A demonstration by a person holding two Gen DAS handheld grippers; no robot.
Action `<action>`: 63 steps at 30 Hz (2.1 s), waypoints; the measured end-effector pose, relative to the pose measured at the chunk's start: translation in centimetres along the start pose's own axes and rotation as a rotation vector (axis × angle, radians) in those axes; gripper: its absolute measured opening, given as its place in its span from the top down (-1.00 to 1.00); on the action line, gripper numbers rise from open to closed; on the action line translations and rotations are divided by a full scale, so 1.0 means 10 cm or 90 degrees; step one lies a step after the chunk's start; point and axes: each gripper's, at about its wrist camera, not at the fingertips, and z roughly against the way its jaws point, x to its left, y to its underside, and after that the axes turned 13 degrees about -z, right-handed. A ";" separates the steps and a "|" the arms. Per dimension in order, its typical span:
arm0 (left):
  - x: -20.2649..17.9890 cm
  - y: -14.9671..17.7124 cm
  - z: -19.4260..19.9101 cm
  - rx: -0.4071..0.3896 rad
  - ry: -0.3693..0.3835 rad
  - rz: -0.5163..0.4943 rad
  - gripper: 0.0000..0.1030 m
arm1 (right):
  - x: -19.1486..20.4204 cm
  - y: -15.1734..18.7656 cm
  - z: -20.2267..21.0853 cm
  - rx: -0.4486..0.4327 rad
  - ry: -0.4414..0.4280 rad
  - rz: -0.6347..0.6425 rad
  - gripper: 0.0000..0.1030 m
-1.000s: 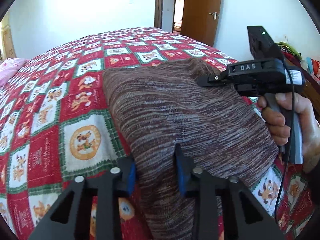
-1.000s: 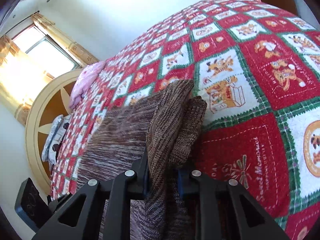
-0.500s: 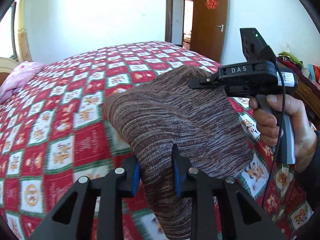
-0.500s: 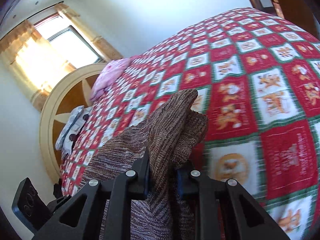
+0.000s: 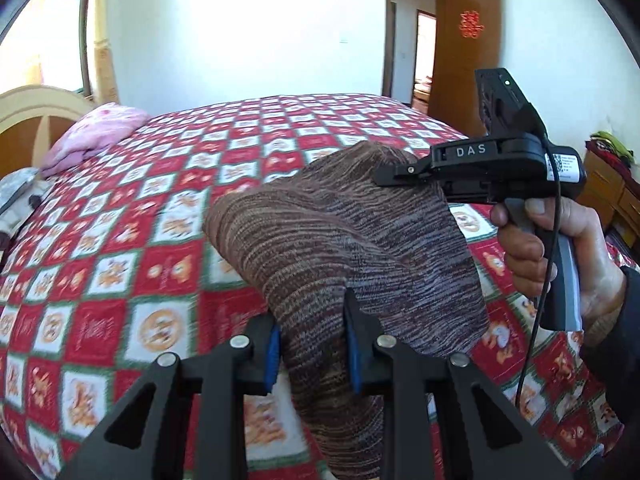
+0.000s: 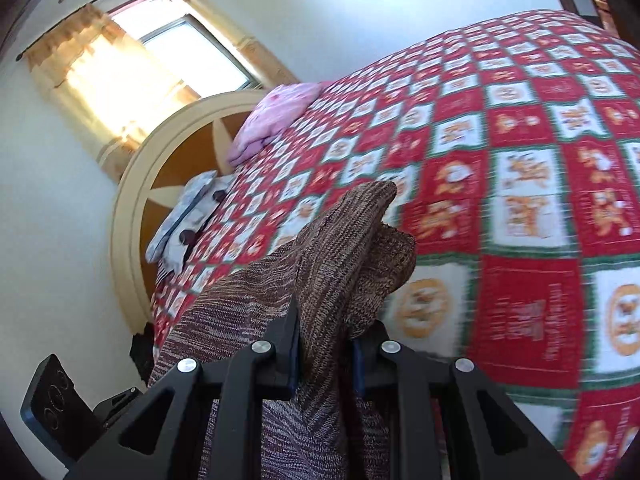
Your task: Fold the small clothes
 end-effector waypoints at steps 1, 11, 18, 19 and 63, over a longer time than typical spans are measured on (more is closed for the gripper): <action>0.05 0.04 0.03 0.001 -0.007 0.003 0.47 | 0.07 0.03 -0.07 0.007 -0.004 0.004 0.61; 0.52 0.38 0.38 0.012 -0.075 0.027 0.47 | 0.61 0.33 -0.67 0.066 -0.049 0.028 0.61; 0.79 0.65 0.58 0.024 -0.108 0.048 0.47 | 1.00 0.52 -1.05 0.106 -0.068 0.053 0.61; 0.82 0.68 0.61 0.025 -0.113 0.051 0.47 | 1.04 0.55 -1.09 0.110 -0.071 0.057 0.61; 0.95 1.52 0.48 0.105 -0.182 0.068 0.17 | 1.30 1.01 -2.28 0.186 0.043 0.130 0.56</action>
